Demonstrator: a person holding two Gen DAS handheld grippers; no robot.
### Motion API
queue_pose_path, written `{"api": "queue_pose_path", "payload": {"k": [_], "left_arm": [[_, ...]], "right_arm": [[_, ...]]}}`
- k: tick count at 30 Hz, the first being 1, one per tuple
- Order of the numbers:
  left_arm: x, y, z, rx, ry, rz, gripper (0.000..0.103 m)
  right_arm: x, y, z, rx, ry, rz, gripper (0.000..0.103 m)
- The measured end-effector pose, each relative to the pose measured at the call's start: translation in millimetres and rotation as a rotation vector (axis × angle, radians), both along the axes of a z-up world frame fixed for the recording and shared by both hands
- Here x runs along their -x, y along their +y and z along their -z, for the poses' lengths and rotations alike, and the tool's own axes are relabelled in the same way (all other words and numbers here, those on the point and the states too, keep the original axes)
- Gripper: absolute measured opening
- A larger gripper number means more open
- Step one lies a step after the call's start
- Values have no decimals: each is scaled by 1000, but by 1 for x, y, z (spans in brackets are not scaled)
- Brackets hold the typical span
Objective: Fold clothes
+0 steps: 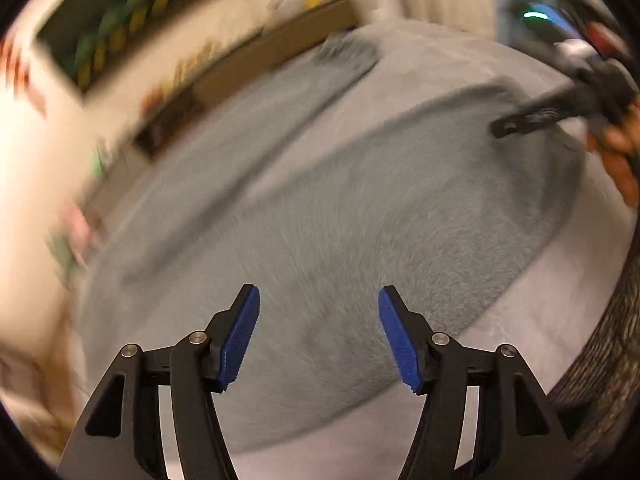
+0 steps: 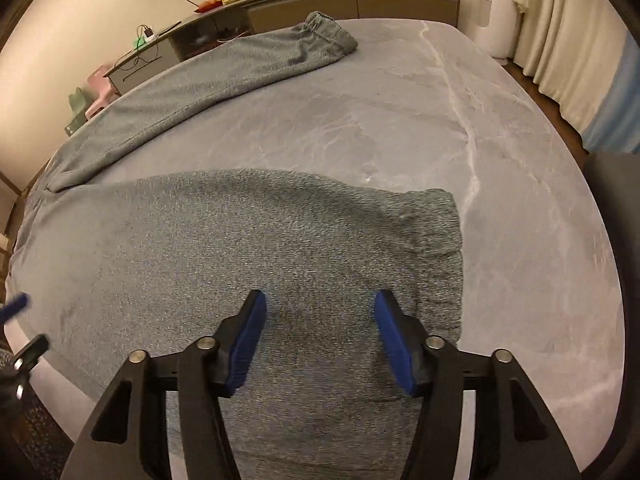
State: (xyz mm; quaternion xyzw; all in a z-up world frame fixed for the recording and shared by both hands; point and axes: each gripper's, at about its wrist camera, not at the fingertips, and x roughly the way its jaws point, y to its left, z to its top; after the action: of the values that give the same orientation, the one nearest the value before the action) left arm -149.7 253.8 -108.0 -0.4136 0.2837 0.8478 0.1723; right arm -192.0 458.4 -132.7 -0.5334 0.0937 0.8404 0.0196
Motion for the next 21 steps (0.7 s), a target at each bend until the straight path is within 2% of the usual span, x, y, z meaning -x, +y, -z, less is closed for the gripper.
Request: {"api": "queue_pose_path", "payload": {"k": [1,3,4,5,8,10,12,14,17,21], "left_arm": [[1,1,-13,-20,-2,-1,78],[22,-29,-35,-238,-170,-149,82],[21,-44,-39,-262,-198,-194,82],[22,-56,-43,-282,-220,-227,82],[15,-78,-38,-300,-194,-232,82],[7,-106,-35,-333,-208,-256,82],[14,-132,-19,-373,-261,-315,82],[22,-155,0,-426,-352,-366,82],[36,-177,29,-443,-408,-437,82],[44,-188,49,-443,-409,-517,82]], "right_arm": [[0,1,0,6,-2,7,61],[0,5,1,26,-7,27,62],[0,7,1,36,-10,37,62],[-1,8,0,45,-16,56,62],[-1,0,-10,50,-30,127,62],[3,-21,-18,20,-24,140,77],[12,-54,-29,-26,7,95,78],[24,-89,-37,-63,33,25,78],[65,-120,-38,-86,-8,-56,78],[162,-160,-69,-237,-70,-85,78]]}}
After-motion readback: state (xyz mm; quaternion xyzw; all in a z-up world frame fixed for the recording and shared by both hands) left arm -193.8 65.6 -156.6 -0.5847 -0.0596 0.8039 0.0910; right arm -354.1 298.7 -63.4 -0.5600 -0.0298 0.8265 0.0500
